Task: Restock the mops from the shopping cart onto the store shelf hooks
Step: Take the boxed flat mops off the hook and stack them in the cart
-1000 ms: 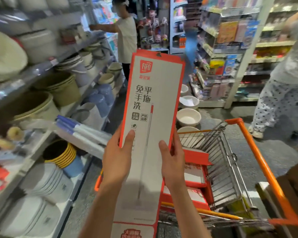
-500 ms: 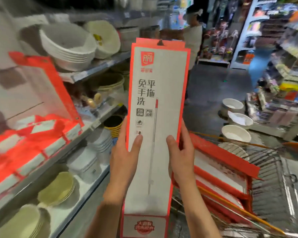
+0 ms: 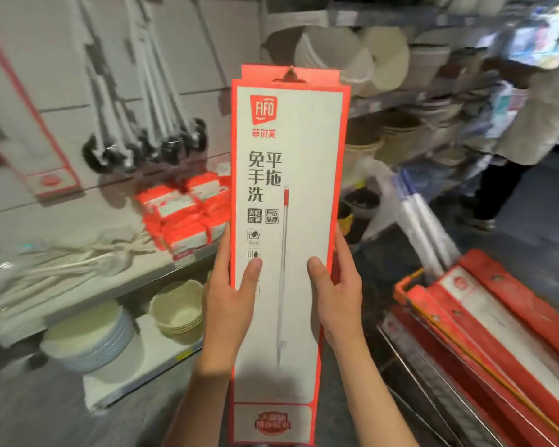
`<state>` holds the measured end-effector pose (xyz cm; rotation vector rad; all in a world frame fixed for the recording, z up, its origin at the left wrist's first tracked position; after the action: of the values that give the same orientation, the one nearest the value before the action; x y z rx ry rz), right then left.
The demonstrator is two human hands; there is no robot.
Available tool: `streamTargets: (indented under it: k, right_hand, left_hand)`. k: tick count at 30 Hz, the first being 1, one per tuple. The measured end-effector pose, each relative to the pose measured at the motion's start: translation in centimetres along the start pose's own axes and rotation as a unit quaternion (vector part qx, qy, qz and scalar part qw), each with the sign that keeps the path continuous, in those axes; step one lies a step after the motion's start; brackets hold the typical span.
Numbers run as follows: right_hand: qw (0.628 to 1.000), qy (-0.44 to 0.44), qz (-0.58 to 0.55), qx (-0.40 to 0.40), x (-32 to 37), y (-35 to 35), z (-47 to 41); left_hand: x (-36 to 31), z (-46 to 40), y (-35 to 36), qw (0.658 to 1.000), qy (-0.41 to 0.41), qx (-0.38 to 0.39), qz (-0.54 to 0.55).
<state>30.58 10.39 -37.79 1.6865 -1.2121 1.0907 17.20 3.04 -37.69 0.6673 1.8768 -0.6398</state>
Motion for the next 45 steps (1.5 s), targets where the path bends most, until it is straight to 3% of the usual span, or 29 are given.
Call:
streamTargets:
  k: [9,18,23,33,45]
  right_hand:
    - [0.988,0.017,-0.041,0.15,-0.9,11.7,2.1]
    - [0.96,0.048,-0.1,0.255,-3.2,18.9,1.1]
    - [0.946,0.051,-0.119,0.296,-4.2,23.1,-2.5]
    - [0.919,0.044,-0.148,0.362,-7.5,28.8,-9.5]
    - [0.905,0.018,-0.139,0.401,-8.6,35.1,-12.0]
  left_hand:
    - [2.3,0.8,-11.4,0.99,-0.019,-0.134,-0.039]
    - [3.6,-0.2,-16.3,0.97,0.028,-0.225,-0.088]
    - [4.0,-3.9,-17.4,0.949,-0.043,-0.282,-0.133]
    - [4.4,-11.3,-17.1,0.941,-0.04,-0.299,-0.151]
    - [7.9,-15.5,-20.6,0.923,-0.072,-0.336,-0.174]
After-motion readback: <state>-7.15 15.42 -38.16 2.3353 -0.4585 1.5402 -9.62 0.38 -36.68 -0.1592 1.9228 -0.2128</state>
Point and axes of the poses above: each hand's wrist, its own z-axis away from the middle knuckle, its own y-axis out of the palm, x = y × z, the point moved 1 cm from there along -z, towards the middle knuckle, and after that the axes turned 4 degrees about y, right-handed, at the moved point
